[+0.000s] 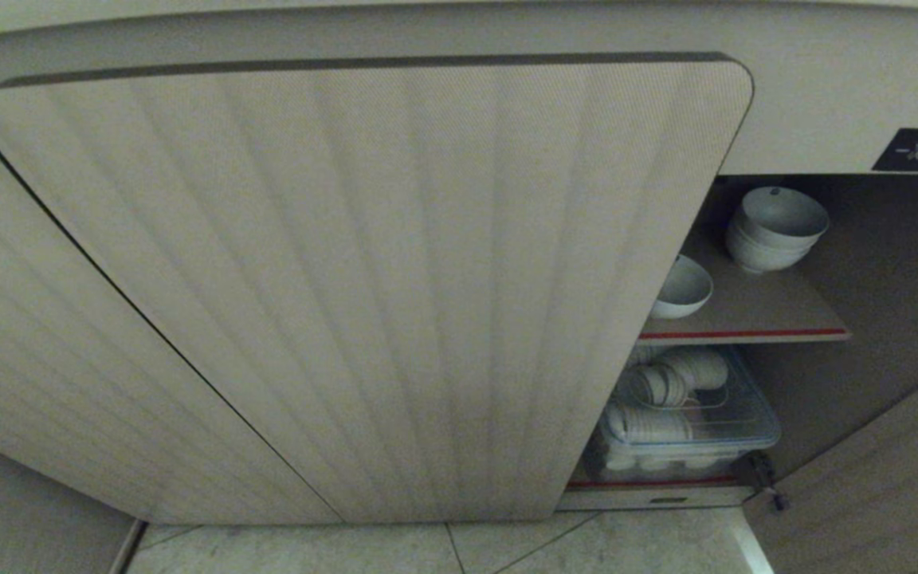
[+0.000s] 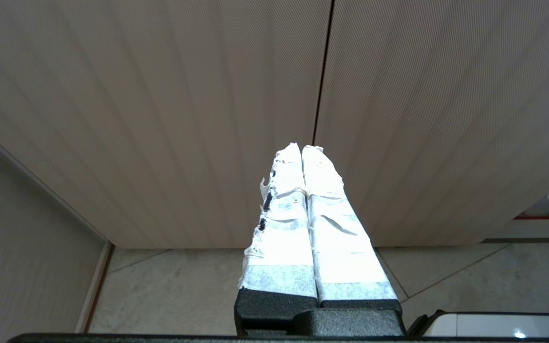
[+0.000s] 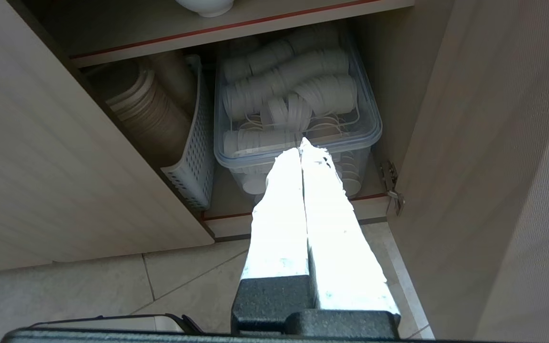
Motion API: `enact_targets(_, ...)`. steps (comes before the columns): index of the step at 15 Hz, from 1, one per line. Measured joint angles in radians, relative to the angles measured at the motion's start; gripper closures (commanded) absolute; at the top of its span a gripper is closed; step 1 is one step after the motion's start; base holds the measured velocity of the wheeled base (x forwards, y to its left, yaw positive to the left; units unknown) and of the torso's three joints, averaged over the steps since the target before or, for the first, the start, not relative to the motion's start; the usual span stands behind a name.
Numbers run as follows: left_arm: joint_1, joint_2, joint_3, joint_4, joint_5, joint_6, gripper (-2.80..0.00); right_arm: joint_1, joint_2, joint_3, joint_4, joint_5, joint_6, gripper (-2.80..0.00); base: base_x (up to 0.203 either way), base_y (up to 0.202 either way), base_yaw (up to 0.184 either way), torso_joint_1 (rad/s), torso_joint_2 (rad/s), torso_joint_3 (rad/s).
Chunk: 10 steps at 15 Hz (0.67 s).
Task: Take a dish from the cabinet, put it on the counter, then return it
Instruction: Take the bowl from the cabinet
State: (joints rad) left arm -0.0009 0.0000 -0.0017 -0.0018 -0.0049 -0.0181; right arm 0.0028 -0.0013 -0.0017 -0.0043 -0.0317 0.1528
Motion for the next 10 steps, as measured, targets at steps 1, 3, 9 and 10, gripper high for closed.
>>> enact_targets(1, 0.000, 0.000, 0.000, 0.000, 0.000, 0.000, 0.00, 0.000, 0.000, 0.000, 0.000, 0.000, 0.000, 0.00, 0.000, 0.000, 0.000, 0.000, 0.00, 0.000)
enact_targets(3, 0.000, 0.000, 0.000, 0.000, 0.000, 0.000, 0.00, 0.000, 0.000, 0.000, 0.000, 0.000, 0.000, 0.00, 0.000, 0.000, 0.000, 0.000, 0.00, 0.000)
enact_targets(9, 0.000, 0.000, 0.000, 0.000, 0.000, 0.000, 0.00, 0.000, 0.000, 0.000, -0.001, 0.000, -0.003, 0.00, 0.000, 0.000, 0.000, 0.000, 0.00, 0.000)
enact_targets(10, 0.000, 0.000, 0.000, 0.000, -0.001, 0.000, 0.00, 0.000, 0.000, 0.000, -0.001, 0.000, -0.003, 0.00, 0.000, 0.000, 0.000, 0.000, 0.00, 0.000)
